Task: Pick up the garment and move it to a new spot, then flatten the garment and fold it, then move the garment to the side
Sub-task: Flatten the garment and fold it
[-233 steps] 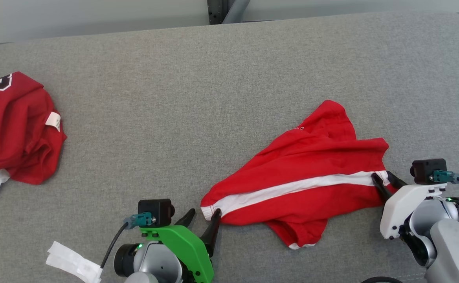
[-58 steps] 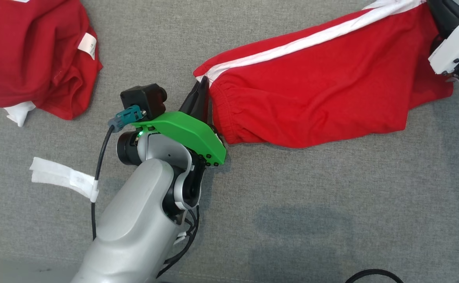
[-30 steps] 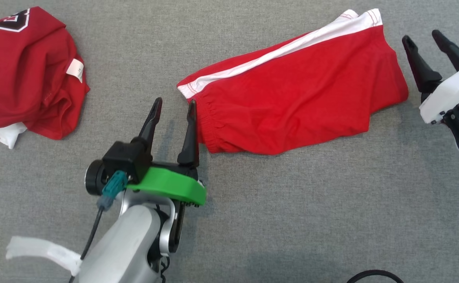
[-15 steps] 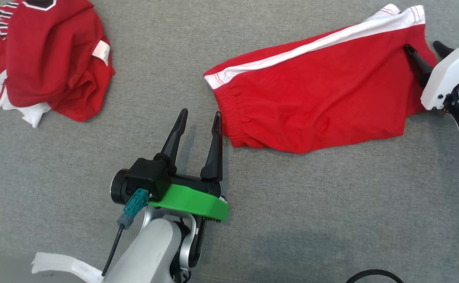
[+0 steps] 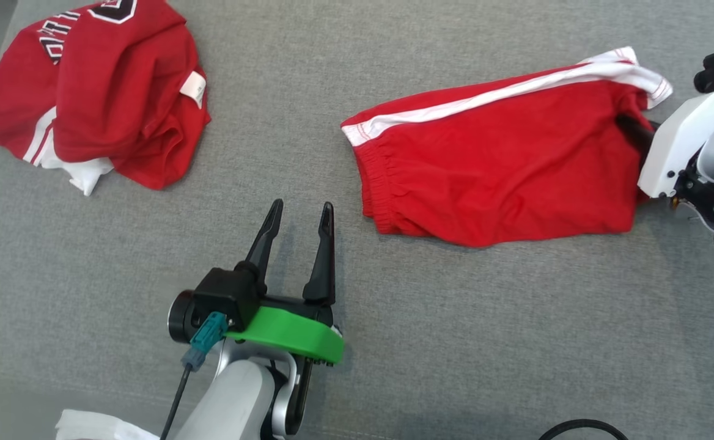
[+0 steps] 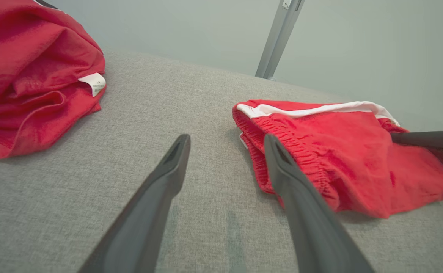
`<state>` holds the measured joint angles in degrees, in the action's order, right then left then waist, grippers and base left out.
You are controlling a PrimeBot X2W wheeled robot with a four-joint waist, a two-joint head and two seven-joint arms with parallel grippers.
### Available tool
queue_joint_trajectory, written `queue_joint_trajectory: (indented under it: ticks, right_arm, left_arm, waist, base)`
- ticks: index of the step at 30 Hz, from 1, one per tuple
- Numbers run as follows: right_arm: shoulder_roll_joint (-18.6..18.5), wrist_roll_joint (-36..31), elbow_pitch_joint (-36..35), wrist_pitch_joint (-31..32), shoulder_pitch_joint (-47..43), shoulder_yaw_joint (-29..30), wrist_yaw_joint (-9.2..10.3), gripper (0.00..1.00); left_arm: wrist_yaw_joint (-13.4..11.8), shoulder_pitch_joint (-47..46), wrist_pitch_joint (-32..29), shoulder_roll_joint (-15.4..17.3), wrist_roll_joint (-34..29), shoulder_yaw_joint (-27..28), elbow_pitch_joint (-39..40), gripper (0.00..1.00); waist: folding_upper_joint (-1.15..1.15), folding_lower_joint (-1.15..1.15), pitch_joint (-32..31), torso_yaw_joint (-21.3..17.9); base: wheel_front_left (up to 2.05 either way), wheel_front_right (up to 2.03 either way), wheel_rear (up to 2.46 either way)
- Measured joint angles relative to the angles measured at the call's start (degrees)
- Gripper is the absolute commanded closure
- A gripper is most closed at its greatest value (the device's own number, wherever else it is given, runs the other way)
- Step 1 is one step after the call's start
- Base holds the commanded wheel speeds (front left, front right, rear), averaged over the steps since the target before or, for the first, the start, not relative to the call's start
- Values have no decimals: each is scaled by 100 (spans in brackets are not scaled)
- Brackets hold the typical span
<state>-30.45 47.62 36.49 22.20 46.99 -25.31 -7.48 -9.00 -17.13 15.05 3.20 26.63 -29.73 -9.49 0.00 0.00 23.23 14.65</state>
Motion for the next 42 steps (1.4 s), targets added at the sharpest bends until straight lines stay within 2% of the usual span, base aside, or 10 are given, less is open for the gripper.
queue_joint_trajectory:
  ticks: [5,10,16,21,24,27,32,38,42]
  right_arm:
    - [112,454,-30,303,-222,249,-7,100]
    - [4,1155,-303,749,-591,617,-5,100]
    - [-583,1606,-241,1048,-1294,1324,-5,100]
    - [-1103,1582,179,775,-1861,2130,-2,100]
    - [-1205,1636,22,639,-1970,2497,0,100]
    - [-918,1677,-667,655,-1989,2528,0,100]
    - [52,1468,-1662,831,-2086,2288,0,100]
    - [1585,520,-1631,846,-1889,2096,0,100]
    - [2190,-174,-1418,781,-1614,2081,0,100]
  left_arm:
    - [134,197,1,-2,-129,112,-183,0]
    - [253,374,1,85,-207,190,-315,0]
    - [356,677,1,176,-207,299,-335,0]
    - [396,943,1,179,-204,297,-330,0]
    - [394,1056,1,164,-198,314,-292,0]
    - [389,1123,1,145,-197,315,-287,0]
    - [370,1182,1,127,-207,318,-271,0]
    - [376,1140,0,163,-258,276,-322,0]
    - [378,1052,-34,180,-301,223,-358,0]
  waist:
    - [0,0,-183,-242]
    - [0,0,-425,-547]
    - [0,0,-777,-850]
    - [0,-1,-1028,-990]
    - [0,-1,-1112,-1035]
    - [0,0,-1129,-1069]
    - [0,0,-1139,-1170]
    - [0,0,-1140,-1294]
    - [0,0,-1100,-1306]
  base:
    - [0,0,0]
    - [0,0,0]
    - [0,0,0]
    - [0,0,0]
    - [0,0,0]
    - [0,0,0]
    - [0,0,0]
    - [0,0,0]
    - [0,0,0]
